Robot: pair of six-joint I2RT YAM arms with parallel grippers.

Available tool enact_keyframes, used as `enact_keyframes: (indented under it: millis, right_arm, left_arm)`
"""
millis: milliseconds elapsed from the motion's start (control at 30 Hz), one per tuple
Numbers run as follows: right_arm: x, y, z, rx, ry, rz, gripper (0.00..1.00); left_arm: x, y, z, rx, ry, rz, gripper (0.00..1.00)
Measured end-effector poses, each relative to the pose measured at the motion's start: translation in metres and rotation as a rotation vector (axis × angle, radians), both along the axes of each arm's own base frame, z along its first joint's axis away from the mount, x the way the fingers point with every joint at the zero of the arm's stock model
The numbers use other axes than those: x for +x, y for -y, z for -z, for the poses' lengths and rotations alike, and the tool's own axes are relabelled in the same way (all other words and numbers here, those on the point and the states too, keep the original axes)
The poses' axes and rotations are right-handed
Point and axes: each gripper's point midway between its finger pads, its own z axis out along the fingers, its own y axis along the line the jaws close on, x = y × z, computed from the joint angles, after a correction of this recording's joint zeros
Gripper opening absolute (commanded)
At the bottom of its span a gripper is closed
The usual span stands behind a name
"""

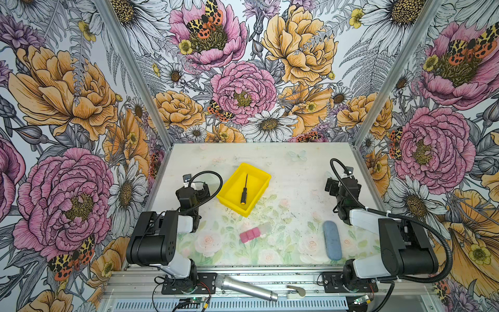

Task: Put the screwdriver in the bin
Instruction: Reset both arms

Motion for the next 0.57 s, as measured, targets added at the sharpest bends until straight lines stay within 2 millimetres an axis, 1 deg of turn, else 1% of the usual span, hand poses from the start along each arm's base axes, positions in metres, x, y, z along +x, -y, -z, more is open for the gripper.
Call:
enact_keyframes:
  millis: [100, 200, 367, 567]
  right_arm:
    - [-0.002, -0.003, 0.013, 0.011, -0.006, -0.025, 1.00]
    - [-0.003, -0.007, 0.016, 0.019, 0.009, -0.049, 0.99]
    - [0.002, -0.010, 0.006, 0.021, 0.059, -0.066, 1.00]
    - [0.004, -0.010, 0.000, 0.020, 0.086, -0.067, 1.00]
  left_arm:
    - [0.004, 0.001, -0.010, -0.002, 0.044, 0.008, 0.99]
    - [0.006, 0.004, -0.016, 0.003, 0.065, 0.010, 0.99]
    - [0.008, 0.008, -0.020, 0.012, 0.080, 0.017, 0.99]
    - [0.008, 0.009, -0.020, 0.015, 0.080, 0.019, 0.99]
